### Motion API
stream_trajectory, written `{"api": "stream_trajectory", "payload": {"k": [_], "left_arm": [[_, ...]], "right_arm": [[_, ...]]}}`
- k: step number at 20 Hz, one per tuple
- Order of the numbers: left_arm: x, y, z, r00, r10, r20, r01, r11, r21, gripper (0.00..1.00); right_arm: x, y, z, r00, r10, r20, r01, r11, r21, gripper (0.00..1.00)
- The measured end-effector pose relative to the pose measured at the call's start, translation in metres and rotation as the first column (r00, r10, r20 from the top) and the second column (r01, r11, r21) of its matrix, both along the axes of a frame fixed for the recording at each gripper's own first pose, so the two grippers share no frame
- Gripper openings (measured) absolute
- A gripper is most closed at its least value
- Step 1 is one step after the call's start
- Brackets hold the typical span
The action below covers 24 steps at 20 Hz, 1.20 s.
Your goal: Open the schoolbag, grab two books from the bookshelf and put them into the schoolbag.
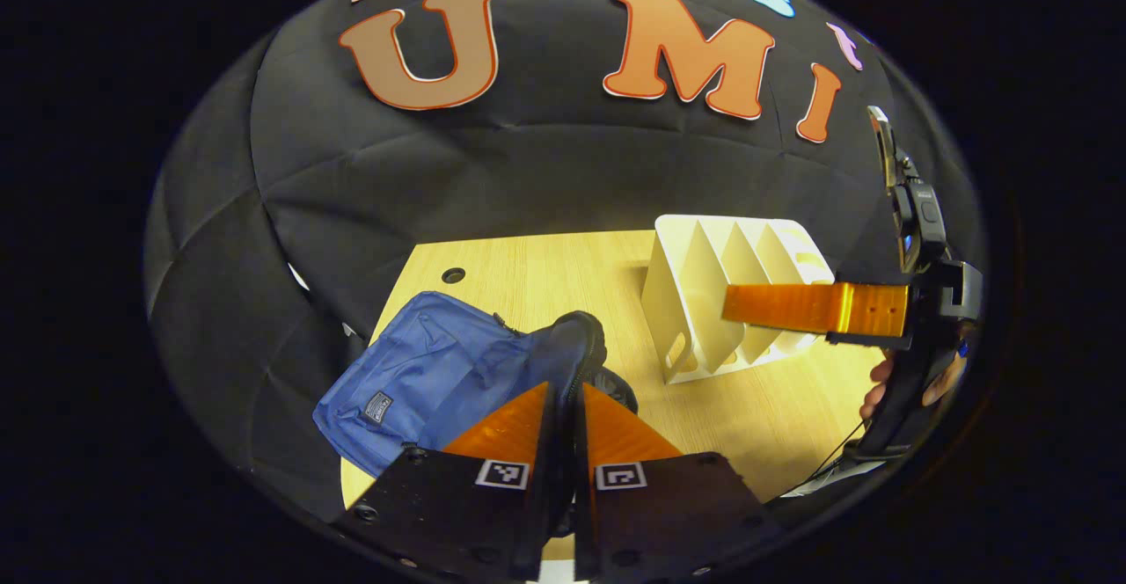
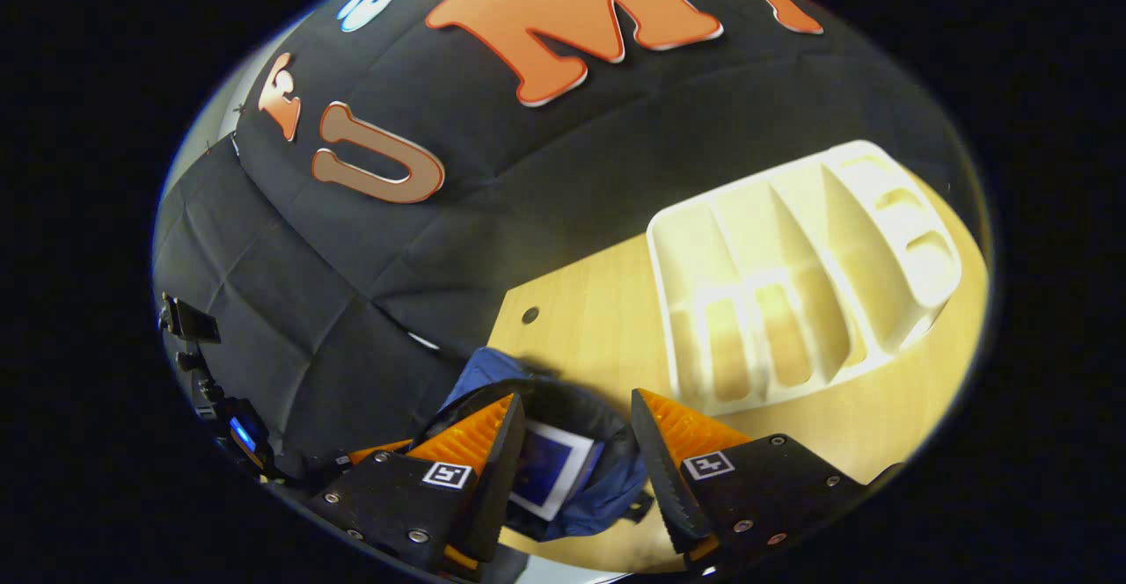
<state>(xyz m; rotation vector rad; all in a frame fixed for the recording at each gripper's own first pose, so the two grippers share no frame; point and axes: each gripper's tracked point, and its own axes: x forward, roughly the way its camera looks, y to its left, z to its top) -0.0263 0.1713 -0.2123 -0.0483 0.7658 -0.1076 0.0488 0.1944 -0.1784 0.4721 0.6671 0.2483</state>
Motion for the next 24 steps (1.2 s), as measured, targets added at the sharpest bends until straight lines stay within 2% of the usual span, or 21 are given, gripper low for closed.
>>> {"api": "stream_trajectory", "payload": {"k": [2,3,4,5,6,7,9,11,13,16,17,20,21,22,23,24], "left_arm": [[0.002,-0.010,0.005,1.000,-0.009,0.026,0.009,1.000,0.003,0.25],[0.006,-0.014,0.008,0.999,-0.014,0.046,0.014,1.000,0.012,0.25],[0.011,-0.018,0.015,0.997,-0.016,0.072,0.014,1.000,0.022,0.46],[0.015,-0.023,0.018,0.996,-0.019,0.093,0.016,0.999,0.029,0.52],[0.019,-0.027,0.023,0.993,-0.018,0.116,0.014,0.999,0.035,0.68],[0.023,-0.029,0.029,0.989,-0.002,0.146,-0.003,0.999,0.038,0.77],[0.029,-0.040,0.048,0.977,0.027,0.210,-0.027,1.000,-0.003,1.00],[0.039,-0.057,0.072,0.957,0.046,0.288,-0.039,0.999,-0.031,0.99],[0.046,-0.067,0.098,0.923,0.047,0.382,-0.046,0.999,-0.012,0.99],[0.052,-0.097,0.131,0.867,0.027,0.498,-0.032,0.999,0.002,1.00],[0.050,-0.107,0.140,0.850,0.024,0.526,-0.027,1.000,-0.002,0.98],[0.057,-0.129,0.162,0.785,0.043,0.618,-0.014,0.999,-0.051,0.99],[0.058,-0.137,0.167,0.778,0.047,0.626,0.000,0.997,-0.074,0.96],[0.060,-0.144,0.169,0.773,0.052,0.632,0.007,0.996,-0.089,0.99],[0.059,-0.148,0.172,0.769,0.058,0.637,0.003,0.996,-0.094,0.97],[0.058,-0.147,0.175,0.758,0.066,0.649,-0.004,0.995,-0.097,0.99]], "right_arm": [[0.008,-0.036,0.009,0.997,-0.057,0.059,0.061,0.996,-0.070,0.80],[0.013,-0.053,0.012,0.993,-0.080,0.088,0.089,0.990,-0.105,0.83],[0.016,-0.068,0.021,0.987,-0.099,0.124,0.116,0.984,-0.135,0.87],[0.019,-0.084,0.029,0.980,-0.119,0.160,0.145,0.976,-0.164,0.88],[0.020,-0.098,0.039,0.972,-0.131,0.198,0.168,0.968,-0.184,0.88],[0.019,-0.111,0.050,0.960,-0.143,0.242,0.195,0.959,-0.206,0.88],[0.019,-0.130,0.073,0.934,-0.158,0.320,0.241,0.940,-0.240,0.88],[0.013,-0.149,0.092,0.903,-0.156,0.401,0.286,0.914,-0.287,0.89],[0.010,-0.153,0.108,0.880,-0.134,0.456,0.299,0.901,-0.313,0.89],[0.002,-0.160,0.110,0.882,-0.146,0.449,0.303,0.904,-0.301,0.89],[0.000,-0.165,0.114,0.873,-0.154,0.463,0.318,0.899,-0.300,0.89],[-0.007,-0.187,0.139,0.812,-0.163,0.561,0.393,0.863,-0.317,0.89],[-0.009,-0.193,0.147,0.790,-0.164,0.591,0.416,0.851,-0.321,0.89],[-0.010,-0.198,0.151,0.773,-0.167,0.611,0.440,0.836,-0.327,0.89],[-0.012,-0.204,0.155,0.758,-0.169,0.629,0.458,0.825,-0.331,0.89],[-0.014,-0.208,0.158,0.753,-0.176,0.634,0.470,0.818,-0.331,0.89]]}}
